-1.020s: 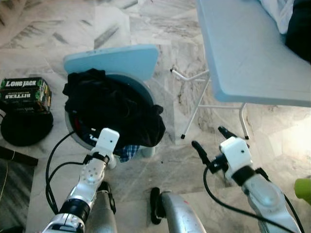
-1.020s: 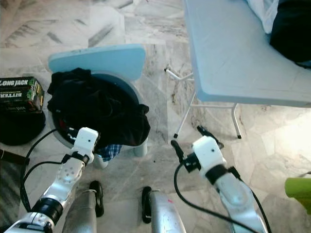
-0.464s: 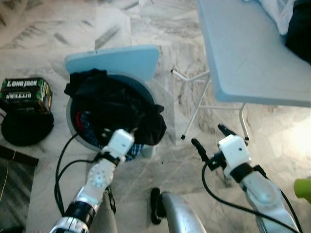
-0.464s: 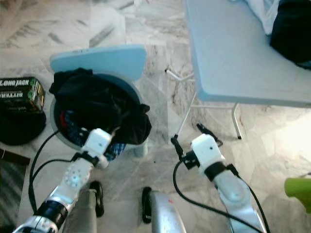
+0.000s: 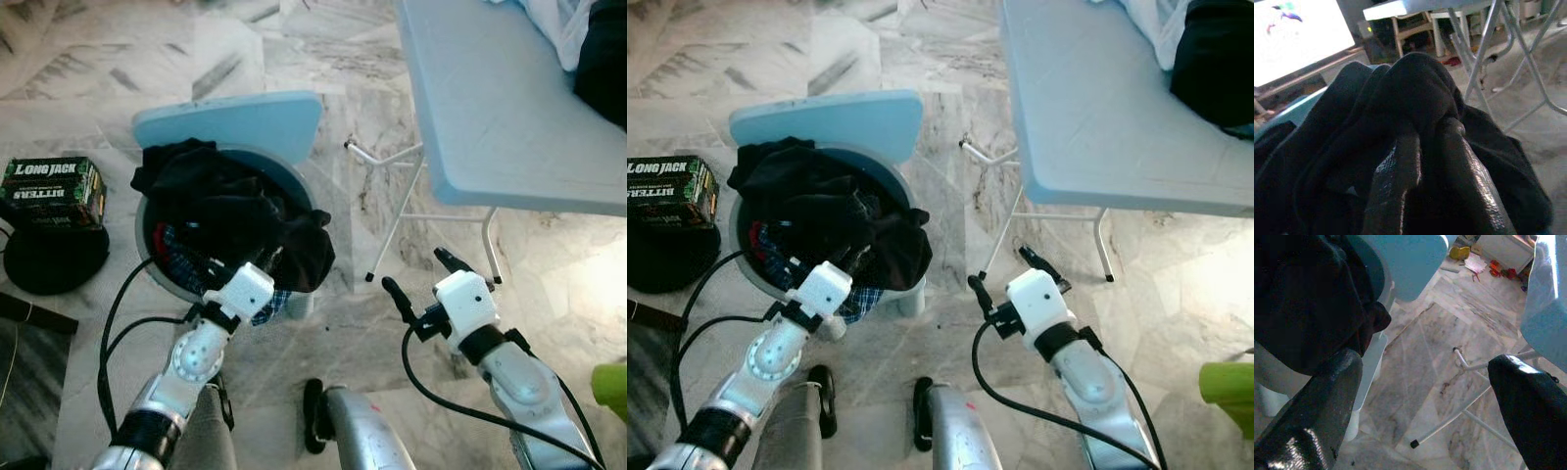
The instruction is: Hang hanger
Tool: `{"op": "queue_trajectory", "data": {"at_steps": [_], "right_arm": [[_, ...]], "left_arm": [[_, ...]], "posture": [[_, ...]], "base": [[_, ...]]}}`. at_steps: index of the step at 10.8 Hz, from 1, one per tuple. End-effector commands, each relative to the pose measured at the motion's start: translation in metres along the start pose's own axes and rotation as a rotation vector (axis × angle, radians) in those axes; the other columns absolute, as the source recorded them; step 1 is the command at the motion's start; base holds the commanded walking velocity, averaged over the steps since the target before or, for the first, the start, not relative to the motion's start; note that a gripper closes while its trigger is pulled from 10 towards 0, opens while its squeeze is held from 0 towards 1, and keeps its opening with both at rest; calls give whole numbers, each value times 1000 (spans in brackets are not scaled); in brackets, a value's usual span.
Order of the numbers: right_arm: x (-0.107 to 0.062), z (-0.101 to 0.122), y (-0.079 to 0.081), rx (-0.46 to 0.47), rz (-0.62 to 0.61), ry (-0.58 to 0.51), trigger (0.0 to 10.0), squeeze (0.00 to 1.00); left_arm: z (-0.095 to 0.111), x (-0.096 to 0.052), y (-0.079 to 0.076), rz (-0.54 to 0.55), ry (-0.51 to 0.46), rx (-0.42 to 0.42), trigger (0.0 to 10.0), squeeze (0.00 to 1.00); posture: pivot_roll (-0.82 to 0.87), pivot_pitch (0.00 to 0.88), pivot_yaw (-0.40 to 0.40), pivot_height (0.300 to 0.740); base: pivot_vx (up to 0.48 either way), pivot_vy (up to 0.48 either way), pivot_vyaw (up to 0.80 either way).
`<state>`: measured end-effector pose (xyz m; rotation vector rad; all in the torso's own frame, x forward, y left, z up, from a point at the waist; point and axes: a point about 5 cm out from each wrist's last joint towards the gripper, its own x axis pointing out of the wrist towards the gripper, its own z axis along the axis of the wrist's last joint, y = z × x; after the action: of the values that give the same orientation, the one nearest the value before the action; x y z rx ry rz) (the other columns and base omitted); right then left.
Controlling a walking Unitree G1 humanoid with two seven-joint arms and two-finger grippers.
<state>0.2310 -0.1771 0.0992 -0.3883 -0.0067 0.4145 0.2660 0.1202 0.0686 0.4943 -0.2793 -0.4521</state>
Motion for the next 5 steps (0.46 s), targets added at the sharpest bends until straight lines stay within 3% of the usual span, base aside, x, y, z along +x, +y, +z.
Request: {"op": "queue_trajectory", "data": {"at_steps": [1,2,3,4,5], "right_arm": [[-3,-7,1,2,1,24,10000,0],[-3,-7,2,4,0,25,10000,0],[-3,-7,2,5,1,24,10000,0],[-2,-8,4,8,6,22,10000,0],[0,-8,5,9,11,20,10000,0]], "left_arm": [[-3,-13,-13,-48,15,-35,0,0],[-12,-30,-15,-29,84,-80,0,0],[-21,-39,-14,-4,148,-93,824,0],[-43,-59,-10,106,327,-169,3922,0],[-49,-61,-2,172,370,-224,7059,0]], "posture": [[-125,256,-148,740],[-121,258,-146,740],[-114,259,-146,740],[-110,259,-146,740],[-98,257,-149,740]], "base": [[0,0,0],[0,0,0],[0,0,0],[0,0,0],[0,0,0]]}}
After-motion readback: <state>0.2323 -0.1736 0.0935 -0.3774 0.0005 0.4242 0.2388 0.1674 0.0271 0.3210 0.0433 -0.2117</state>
